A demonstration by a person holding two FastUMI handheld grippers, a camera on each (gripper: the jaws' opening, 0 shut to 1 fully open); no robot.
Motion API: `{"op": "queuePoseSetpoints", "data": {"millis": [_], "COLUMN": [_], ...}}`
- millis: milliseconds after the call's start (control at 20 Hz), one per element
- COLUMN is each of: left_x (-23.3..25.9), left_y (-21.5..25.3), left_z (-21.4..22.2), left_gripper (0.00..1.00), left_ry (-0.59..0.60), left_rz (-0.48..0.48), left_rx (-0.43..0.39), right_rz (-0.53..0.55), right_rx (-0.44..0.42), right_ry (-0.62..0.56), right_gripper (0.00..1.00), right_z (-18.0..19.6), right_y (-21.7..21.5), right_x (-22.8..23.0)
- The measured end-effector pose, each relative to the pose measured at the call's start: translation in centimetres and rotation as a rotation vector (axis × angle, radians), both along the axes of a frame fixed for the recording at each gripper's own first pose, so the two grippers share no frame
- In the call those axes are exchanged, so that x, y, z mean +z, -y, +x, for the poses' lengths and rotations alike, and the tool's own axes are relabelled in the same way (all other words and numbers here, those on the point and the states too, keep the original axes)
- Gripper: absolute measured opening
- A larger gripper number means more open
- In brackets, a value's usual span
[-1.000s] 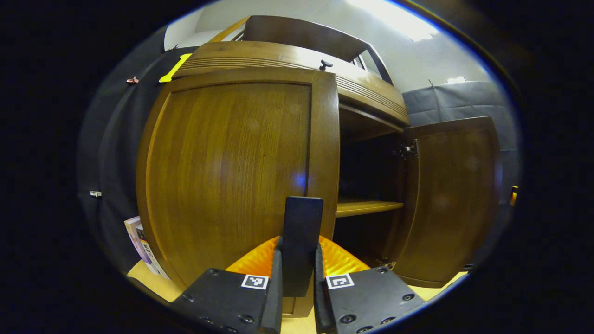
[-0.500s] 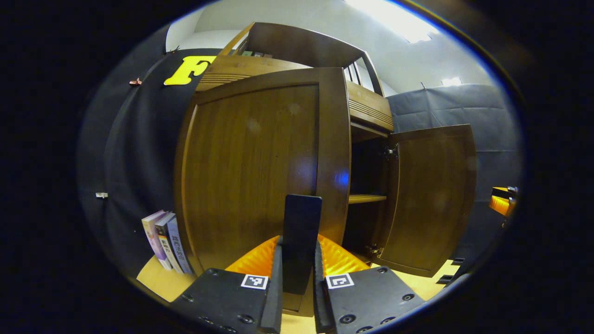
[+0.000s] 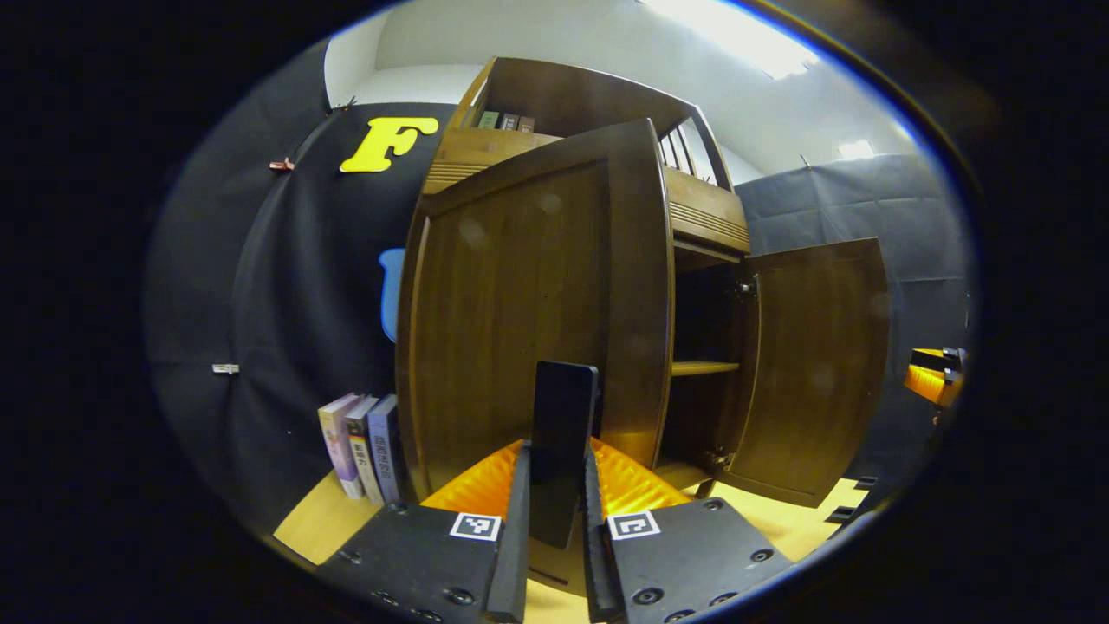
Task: Open the right door of the double-door shoe cabinet with the right hand, and open the left door with the left hand.
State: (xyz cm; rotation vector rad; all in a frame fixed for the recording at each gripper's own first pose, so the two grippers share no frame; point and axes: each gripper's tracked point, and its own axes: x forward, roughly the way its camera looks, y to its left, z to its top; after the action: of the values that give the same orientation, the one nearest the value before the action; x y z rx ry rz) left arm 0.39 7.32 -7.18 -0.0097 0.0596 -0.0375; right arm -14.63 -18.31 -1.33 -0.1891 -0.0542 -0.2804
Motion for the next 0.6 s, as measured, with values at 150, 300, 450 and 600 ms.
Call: {"op": "queuePoseSetpoints", "data": {"millis": [150,300,450,600], "left_x": [0.1,0.2,0.3,0.1], "left_y": [-1.4,-3.0,-4.9,-7.6], "left_z": [-1.2,-2.5,-3.7,-4.9], "left_gripper": [0.27,0.25,0.22,0.17], "left_ry": [0.0,0.002,-0.003,-0.019], "left_rz": [0.011,0.004,0.028,0.048], "left_rx": [0.057,0.116,0.188,0.283], "right_rz": [0.017,0.025,0.036,0.037], "right_rx": [0.027,0.042,0.059,0.068], "right_ry": [-0.024,-0.046,-0.048,-0.038], "right_gripper": [0.97,0.99,0.97,0.97], "right_z": [0.5,0.9,1.3,1.7], "right_y": [-0.4,-0.7,-1.3,-1.8], "right_x": [-1.0,-1.6,-1.8,-1.8]}}
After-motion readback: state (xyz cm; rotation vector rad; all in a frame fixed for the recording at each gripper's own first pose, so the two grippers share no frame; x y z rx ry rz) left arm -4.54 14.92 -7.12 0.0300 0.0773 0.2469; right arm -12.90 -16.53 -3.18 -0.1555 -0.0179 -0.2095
